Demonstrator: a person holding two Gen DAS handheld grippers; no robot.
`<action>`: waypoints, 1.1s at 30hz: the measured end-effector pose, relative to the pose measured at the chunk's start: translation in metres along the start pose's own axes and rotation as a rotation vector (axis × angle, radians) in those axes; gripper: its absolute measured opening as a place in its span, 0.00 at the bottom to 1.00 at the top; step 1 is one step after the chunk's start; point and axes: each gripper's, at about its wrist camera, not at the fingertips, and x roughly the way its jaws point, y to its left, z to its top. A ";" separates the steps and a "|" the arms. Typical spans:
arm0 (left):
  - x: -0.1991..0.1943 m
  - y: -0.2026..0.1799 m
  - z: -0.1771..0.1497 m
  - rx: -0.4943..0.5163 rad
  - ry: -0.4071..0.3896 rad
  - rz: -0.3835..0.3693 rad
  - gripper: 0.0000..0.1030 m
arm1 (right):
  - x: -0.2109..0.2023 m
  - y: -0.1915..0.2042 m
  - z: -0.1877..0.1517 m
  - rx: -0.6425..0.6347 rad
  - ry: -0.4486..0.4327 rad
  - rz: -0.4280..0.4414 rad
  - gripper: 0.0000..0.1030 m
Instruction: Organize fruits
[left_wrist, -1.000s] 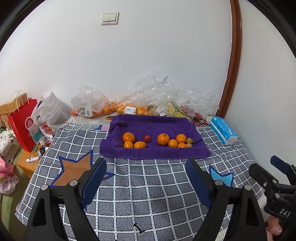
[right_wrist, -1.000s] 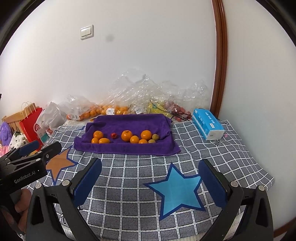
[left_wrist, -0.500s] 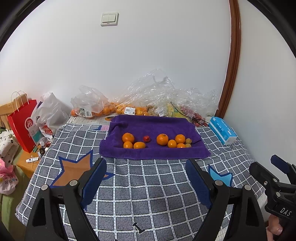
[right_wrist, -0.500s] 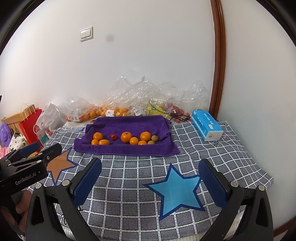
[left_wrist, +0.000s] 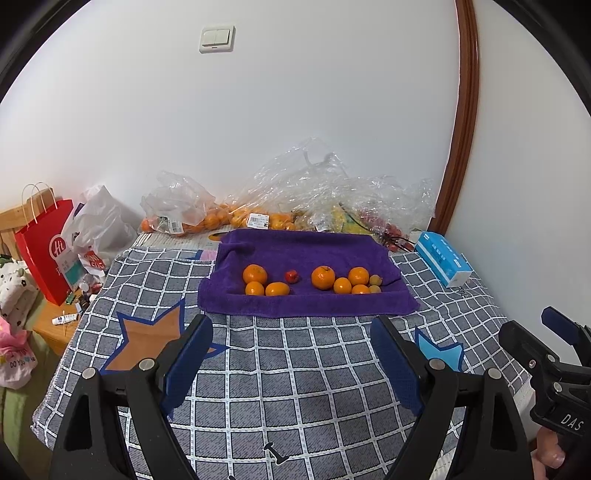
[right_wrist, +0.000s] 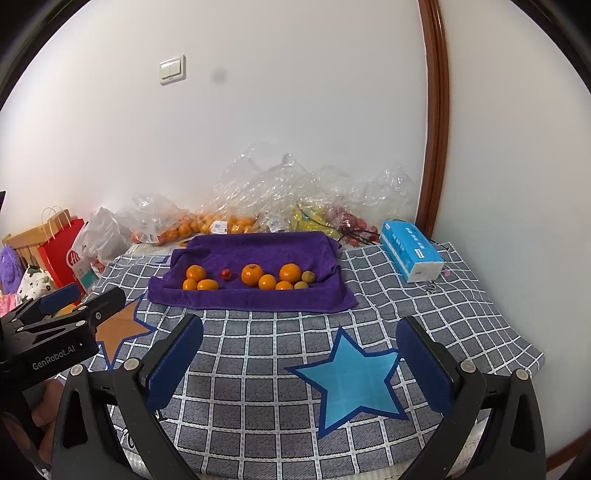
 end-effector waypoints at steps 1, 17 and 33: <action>0.000 0.000 0.000 0.000 0.000 0.001 0.84 | 0.000 0.000 0.000 -0.001 0.000 0.001 1.00; -0.001 -0.001 0.001 0.001 0.002 -0.002 0.84 | -0.005 0.001 0.000 -0.007 -0.009 -0.005 1.00; -0.001 -0.002 0.001 -0.001 0.002 -0.003 0.84 | -0.006 0.002 0.000 -0.009 -0.012 -0.003 1.00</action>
